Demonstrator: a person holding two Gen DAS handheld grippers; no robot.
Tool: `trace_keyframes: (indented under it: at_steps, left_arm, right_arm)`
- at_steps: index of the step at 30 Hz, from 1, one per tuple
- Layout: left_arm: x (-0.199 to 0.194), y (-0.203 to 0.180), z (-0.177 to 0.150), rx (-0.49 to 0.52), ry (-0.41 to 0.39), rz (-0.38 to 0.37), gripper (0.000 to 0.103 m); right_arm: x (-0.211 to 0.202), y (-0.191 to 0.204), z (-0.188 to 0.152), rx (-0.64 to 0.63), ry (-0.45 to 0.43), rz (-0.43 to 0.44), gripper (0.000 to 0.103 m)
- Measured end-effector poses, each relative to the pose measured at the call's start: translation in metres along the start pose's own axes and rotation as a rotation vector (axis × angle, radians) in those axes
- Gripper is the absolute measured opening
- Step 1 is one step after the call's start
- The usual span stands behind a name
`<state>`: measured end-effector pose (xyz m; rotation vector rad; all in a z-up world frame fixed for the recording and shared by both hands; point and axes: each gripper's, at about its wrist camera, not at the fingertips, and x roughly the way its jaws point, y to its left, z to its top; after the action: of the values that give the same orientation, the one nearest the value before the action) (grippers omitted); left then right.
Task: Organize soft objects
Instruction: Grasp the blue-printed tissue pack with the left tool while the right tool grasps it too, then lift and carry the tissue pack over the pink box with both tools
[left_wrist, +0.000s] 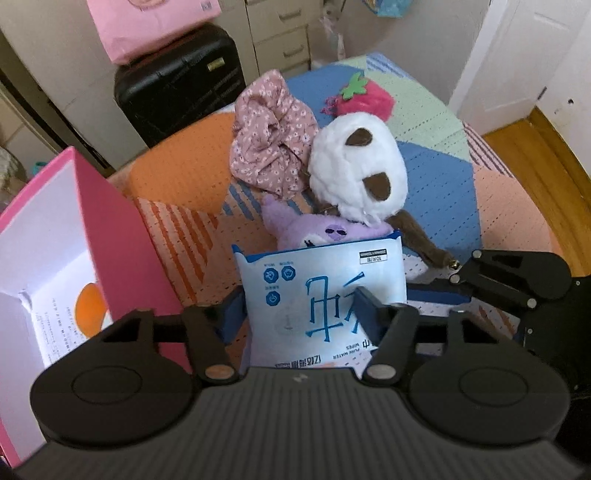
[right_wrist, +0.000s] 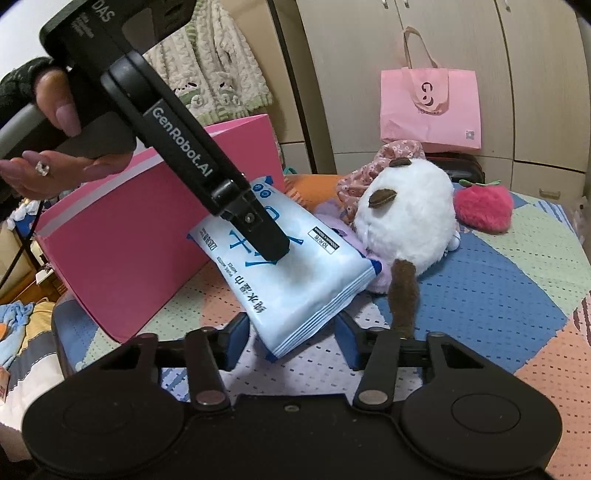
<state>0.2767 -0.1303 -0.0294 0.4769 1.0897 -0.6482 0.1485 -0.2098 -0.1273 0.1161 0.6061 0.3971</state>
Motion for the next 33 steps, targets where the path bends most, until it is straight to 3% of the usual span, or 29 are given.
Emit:
trace_keyframes:
  at_steps: [4, 8, 11, 16, 22, 33]
  left_arm:
    - [-0.015, -0.01, -0.013, -0.022, -0.071, 0.021, 0.047]
    - [-0.03, -0.022, -0.029, -0.042, -0.143, 0.048, 0.047]
    - [-0.042, -0.023, -0.04, -0.079, -0.176, 0.022, 0.047]
    - [-0.058, -0.029, -0.063, -0.131, -0.199, -0.025, 0.045]
    - [-0.081, -0.038, -0.087, -0.138, -0.229, -0.054, 0.043]
    - [-0.131, -0.045, -0.141, -0.196, -0.214, -0.111, 0.043]
  right_arm:
    - [-0.002, 0.005, 0.001, -0.002, -0.005, -0.01, 0.044]
    - [-0.013, 0.015, 0.004, 0.002, -0.025, -0.033, 0.045]
    - [-0.024, 0.021, 0.003, 0.002, -0.036, -0.035, 0.05]
    - [-0.044, 0.037, 0.005, -0.047, -0.047, -0.083, 0.057]
    - [-0.062, 0.057, 0.004, -0.12, -0.018, -0.124, 0.056]
    - [-0.107, 0.106, 0.009, -0.194, 0.102, -0.07, 0.056]
